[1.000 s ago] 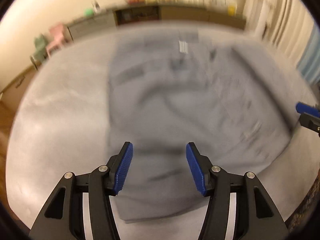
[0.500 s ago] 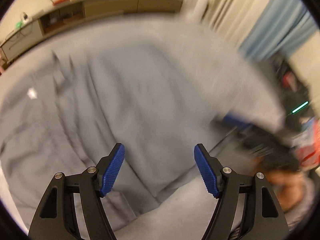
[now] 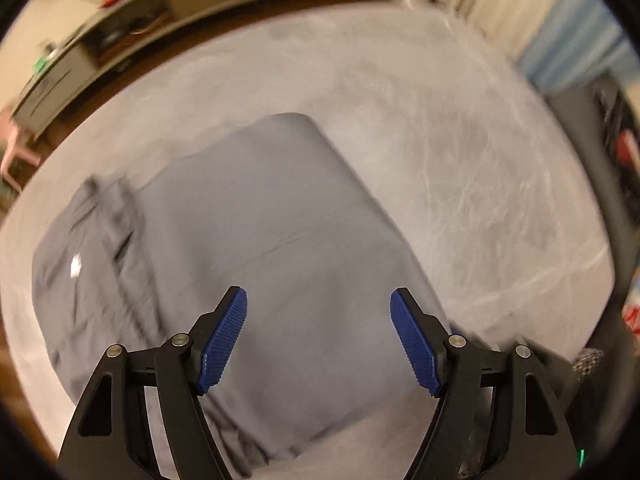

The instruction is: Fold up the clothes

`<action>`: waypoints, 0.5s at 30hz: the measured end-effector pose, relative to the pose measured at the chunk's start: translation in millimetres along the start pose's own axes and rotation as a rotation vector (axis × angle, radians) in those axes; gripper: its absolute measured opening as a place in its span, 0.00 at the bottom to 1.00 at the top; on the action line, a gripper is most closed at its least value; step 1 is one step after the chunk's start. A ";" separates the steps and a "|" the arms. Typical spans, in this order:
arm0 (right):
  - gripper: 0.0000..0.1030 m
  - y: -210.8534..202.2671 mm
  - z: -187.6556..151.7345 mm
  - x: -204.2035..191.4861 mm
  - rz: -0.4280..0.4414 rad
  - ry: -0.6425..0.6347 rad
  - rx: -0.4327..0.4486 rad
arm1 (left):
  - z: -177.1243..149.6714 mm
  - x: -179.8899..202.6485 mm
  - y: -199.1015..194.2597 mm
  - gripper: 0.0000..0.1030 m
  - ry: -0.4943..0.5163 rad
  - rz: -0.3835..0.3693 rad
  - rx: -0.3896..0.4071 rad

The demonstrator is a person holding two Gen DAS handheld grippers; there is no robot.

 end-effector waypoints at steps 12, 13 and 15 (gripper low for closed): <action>0.09 -30.2 2.5 -24.7 0.100 -0.089 0.107 | 8.2 46.7 63.9 0.11 0.283 0.232 -0.165; 0.09 -32.7 2.9 -23.9 0.102 -0.086 0.110 | 5.1 47.6 64.5 0.10 0.294 0.229 -0.161; 0.09 -40.5 4.9 -21.4 0.110 -0.075 0.123 | 1.8 46.5 63.8 0.07 0.296 0.216 -0.140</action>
Point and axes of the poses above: each gripper's, at about its wrist camera, not at the fingertips, and y roughly the way its jaws point, x to its right, z to its top, the point moved 3 cm from there along y, roughly the way its jaws point, and after that the axes turned 13 degrees about -z, right-handed, at the moved point
